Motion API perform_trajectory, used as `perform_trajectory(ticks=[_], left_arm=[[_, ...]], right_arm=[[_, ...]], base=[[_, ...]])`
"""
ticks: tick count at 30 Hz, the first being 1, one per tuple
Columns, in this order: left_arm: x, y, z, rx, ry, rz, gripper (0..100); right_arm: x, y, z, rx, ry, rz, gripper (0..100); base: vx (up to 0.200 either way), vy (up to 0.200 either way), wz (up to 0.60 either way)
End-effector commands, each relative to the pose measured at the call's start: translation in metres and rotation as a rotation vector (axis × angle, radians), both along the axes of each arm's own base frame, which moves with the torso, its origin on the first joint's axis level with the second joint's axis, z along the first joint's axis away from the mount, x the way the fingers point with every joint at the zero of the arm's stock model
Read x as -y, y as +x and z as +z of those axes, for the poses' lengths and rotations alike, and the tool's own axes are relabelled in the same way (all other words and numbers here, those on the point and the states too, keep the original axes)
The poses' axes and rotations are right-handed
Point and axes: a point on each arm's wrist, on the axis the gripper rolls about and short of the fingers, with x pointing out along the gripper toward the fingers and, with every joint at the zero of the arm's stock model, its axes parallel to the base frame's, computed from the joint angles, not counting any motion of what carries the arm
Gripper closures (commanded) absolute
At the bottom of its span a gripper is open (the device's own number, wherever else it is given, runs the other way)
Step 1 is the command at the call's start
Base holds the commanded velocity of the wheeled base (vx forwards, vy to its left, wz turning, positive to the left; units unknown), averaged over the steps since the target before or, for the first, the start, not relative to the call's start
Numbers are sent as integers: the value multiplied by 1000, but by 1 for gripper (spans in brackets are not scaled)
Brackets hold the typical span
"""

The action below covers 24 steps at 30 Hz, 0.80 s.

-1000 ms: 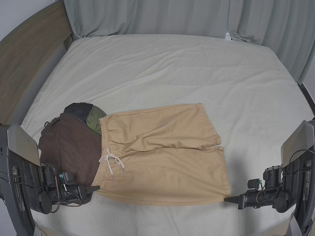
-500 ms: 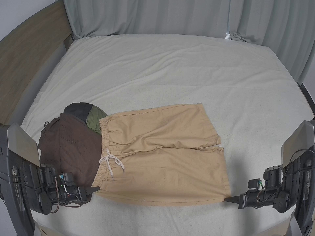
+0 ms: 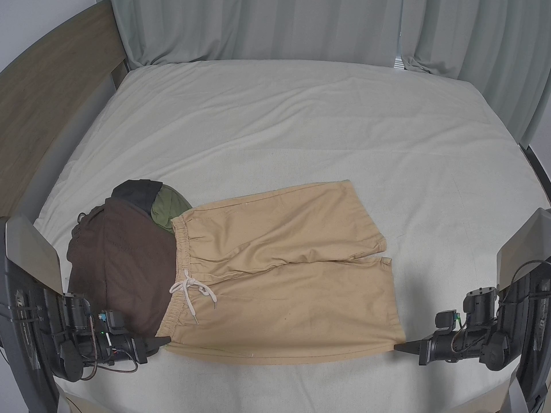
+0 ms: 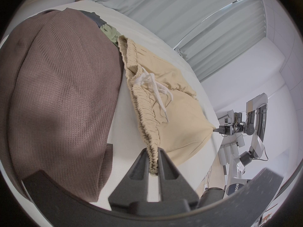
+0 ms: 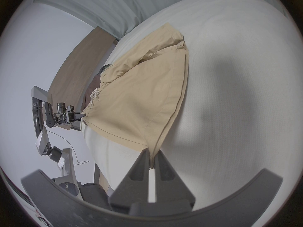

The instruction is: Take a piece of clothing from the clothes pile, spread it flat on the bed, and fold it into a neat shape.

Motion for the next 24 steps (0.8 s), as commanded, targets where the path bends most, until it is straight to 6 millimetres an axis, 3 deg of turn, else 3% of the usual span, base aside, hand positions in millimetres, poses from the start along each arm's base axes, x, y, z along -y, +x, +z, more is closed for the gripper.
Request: perform_trajectory(ticks=[1,16,24], left_arm=[[1,-7,9,11,1,-2,100],[0,-7,7,41,28,-41,100],[-1,11,35,185,-40,-59,100]], right_arm=[[0,-6,12,1,-1,3,100],[2,-21,33,-28,-25,29,100],[1,-16,47,82,13,36,100]], base=[[0,0,0],[0,0,0],[0,0,0]])
